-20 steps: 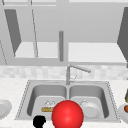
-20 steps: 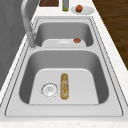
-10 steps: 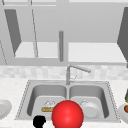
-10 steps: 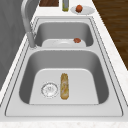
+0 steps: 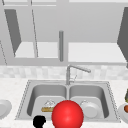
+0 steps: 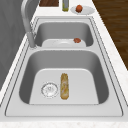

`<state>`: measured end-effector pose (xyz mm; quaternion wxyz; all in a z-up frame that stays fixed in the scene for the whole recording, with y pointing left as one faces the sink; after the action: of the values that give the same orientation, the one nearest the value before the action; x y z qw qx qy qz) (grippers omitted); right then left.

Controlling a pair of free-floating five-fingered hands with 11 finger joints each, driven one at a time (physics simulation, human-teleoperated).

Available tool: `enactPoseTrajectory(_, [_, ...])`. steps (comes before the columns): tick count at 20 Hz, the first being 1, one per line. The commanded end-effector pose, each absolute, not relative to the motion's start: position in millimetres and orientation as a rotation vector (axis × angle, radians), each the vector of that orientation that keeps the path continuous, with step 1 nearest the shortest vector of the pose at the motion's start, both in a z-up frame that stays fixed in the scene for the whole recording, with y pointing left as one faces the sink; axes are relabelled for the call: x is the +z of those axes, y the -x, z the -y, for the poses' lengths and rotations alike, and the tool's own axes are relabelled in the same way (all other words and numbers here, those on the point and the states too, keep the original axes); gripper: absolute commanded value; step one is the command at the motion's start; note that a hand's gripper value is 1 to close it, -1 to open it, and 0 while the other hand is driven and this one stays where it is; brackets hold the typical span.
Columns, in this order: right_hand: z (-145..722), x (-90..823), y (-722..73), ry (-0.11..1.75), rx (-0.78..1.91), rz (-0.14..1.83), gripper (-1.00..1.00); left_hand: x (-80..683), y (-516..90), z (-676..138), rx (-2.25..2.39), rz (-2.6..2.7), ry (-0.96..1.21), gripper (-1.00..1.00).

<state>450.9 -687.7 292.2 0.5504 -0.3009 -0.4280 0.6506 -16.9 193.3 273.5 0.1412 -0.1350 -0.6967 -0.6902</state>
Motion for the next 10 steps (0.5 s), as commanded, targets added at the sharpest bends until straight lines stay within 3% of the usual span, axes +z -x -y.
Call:
enactPoseTrajectory(1, [704.0,285.2,-442.1,0.697,1.527,1.02,-1.0,273.5,16.9,-193.3,-1.993,2.012,0.39,0.0])
enactPoseTrajectory(10, [690.1,299.9,-440.0,0.667,1.557,1.1,-1.0,273.5,16.9,-193.3,-1.993,2.012,0.39,0.0])
